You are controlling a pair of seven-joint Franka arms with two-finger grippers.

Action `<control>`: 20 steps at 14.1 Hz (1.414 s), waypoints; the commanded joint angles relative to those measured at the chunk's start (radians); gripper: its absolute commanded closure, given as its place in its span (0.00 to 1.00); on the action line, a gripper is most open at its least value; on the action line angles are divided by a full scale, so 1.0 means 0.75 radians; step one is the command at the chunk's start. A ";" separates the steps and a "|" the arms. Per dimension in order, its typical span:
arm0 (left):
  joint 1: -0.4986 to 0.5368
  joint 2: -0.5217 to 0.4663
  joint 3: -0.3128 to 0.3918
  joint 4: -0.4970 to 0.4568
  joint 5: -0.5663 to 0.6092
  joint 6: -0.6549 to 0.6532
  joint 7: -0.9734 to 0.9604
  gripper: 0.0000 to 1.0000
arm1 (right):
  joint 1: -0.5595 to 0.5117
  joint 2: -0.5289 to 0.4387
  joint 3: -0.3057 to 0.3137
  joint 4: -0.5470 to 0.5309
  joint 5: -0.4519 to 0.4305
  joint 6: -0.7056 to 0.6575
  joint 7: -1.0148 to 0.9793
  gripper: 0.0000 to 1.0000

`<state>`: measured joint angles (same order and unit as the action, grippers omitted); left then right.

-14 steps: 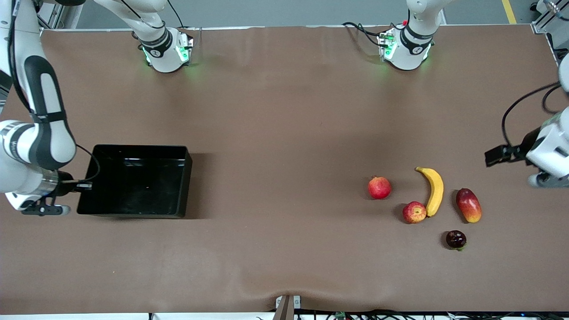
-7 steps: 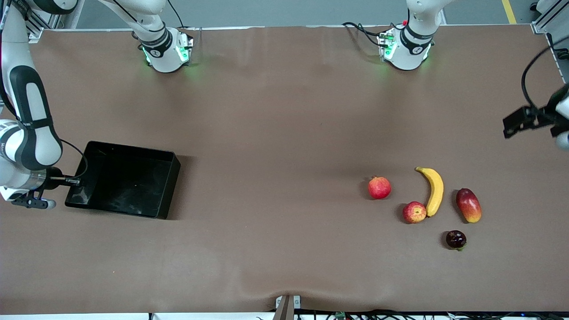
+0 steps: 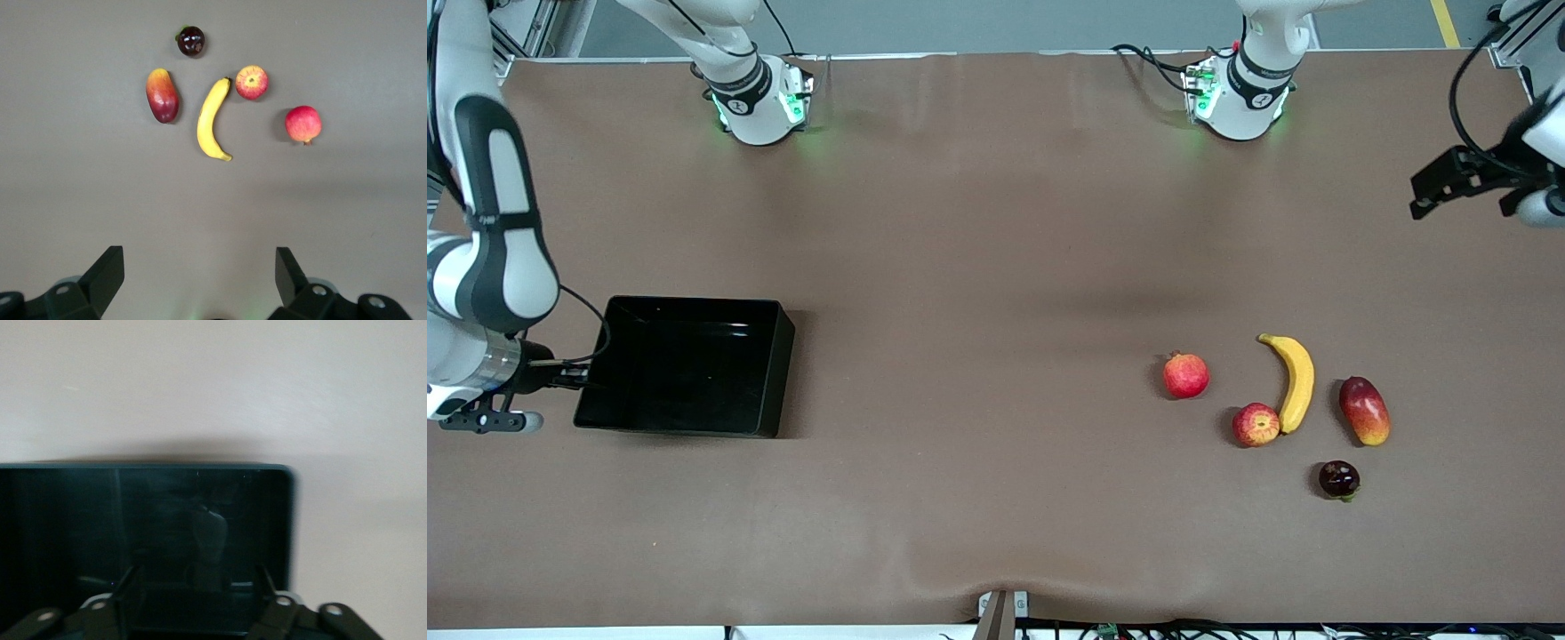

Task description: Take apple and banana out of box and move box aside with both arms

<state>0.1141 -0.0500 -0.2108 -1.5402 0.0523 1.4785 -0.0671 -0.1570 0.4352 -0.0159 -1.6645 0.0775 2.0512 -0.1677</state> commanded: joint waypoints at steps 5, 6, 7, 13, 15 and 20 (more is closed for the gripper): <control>-0.113 -0.111 0.111 -0.127 -0.031 0.066 -0.005 0.00 | 0.177 -0.247 -0.001 0.057 -0.003 -0.309 0.252 0.00; -0.109 -0.115 0.111 -0.127 -0.031 0.062 -0.009 0.00 | 0.183 -0.273 -0.001 0.098 -0.005 -0.394 0.256 0.00; -0.109 -0.119 0.111 -0.127 -0.031 0.058 -0.015 0.00 | 0.183 -0.302 -0.001 0.131 -0.005 -0.478 0.254 0.00; -0.076 -0.099 0.113 -0.114 -0.051 0.058 -0.011 0.00 | 0.164 -0.504 -0.014 0.162 -0.009 -0.696 0.234 0.00; -0.079 -0.101 0.113 -0.114 -0.053 0.058 -0.009 0.00 | 0.156 -0.547 -0.016 0.162 -0.024 -0.761 0.250 0.00; -0.079 -0.097 0.113 -0.116 -0.051 0.047 -0.015 0.00 | 0.140 -0.611 -0.001 0.160 -0.065 -0.825 0.308 0.00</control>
<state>0.0518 -0.1130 -0.1270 -1.6176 0.0331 1.5117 -0.0793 -0.0354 0.0084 -0.0322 -1.5296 0.0432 1.4489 0.0384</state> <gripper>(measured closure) 0.000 0.000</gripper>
